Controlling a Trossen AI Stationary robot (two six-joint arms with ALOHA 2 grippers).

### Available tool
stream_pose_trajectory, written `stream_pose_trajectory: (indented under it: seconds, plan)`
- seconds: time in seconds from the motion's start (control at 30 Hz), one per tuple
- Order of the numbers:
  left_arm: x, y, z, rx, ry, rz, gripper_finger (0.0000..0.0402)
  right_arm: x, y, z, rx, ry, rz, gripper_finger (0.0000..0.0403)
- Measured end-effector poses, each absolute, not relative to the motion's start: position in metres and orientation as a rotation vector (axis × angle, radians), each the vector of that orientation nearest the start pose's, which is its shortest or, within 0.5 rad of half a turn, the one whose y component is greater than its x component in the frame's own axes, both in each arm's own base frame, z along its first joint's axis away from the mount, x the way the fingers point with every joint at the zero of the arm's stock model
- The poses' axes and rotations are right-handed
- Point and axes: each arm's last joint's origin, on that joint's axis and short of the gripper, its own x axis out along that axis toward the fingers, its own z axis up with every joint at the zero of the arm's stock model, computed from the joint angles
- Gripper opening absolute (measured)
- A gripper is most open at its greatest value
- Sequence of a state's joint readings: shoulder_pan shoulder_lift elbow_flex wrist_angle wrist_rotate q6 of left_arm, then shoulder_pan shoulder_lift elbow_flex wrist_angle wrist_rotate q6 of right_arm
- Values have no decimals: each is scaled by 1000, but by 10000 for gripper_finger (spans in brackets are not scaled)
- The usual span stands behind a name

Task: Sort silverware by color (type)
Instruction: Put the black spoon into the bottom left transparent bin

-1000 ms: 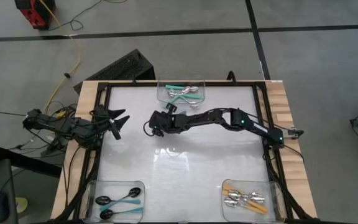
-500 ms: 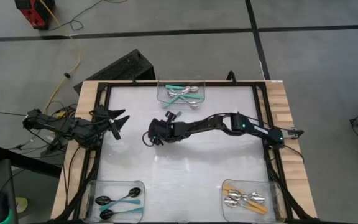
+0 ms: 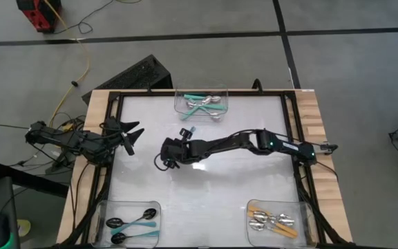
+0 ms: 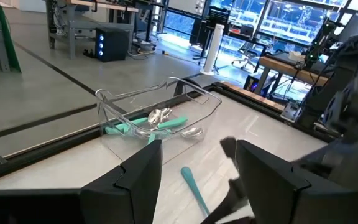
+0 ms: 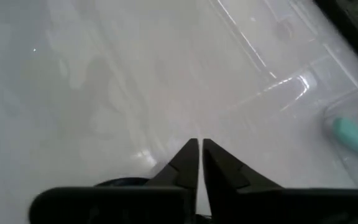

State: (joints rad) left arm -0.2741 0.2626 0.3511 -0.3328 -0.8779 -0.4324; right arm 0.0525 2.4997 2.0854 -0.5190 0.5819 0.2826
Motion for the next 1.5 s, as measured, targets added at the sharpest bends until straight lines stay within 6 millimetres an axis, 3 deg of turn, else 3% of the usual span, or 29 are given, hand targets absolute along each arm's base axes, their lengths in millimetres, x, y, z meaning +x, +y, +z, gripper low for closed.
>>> stream_pose_trajectory:
  seconds: [0.2,0.37,0.5,0.57,0.73,0.9,1.27,1.5]
  plan:
    - [90,-2,233,-282,75,633,190,536,20,170,-139,877,-530,111]
    - [90,-2,232,-278,80,634,190,535,24,187,-408,982,-272,175]
    - [90,-2,230,-266,99,636,190,525,7,179,-526,1141,-23,217]
    - [89,-2,229,-261,106,638,190,520,-7,177,-551,1207,14,229]
    - [89,-2,229,-258,112,639,190,514,-40,175,-555,1277,49,234]
    - [89,-2,229,-258,112,638,190,513,-55,174,-524,1249,190,234]
    - [89,-2,229,-253,113,639,190,519,-50,175,-604,1175,249,234]
    - [89,-2,229,-253,113,639,190,522,-51,161,-596,1188,270,234]
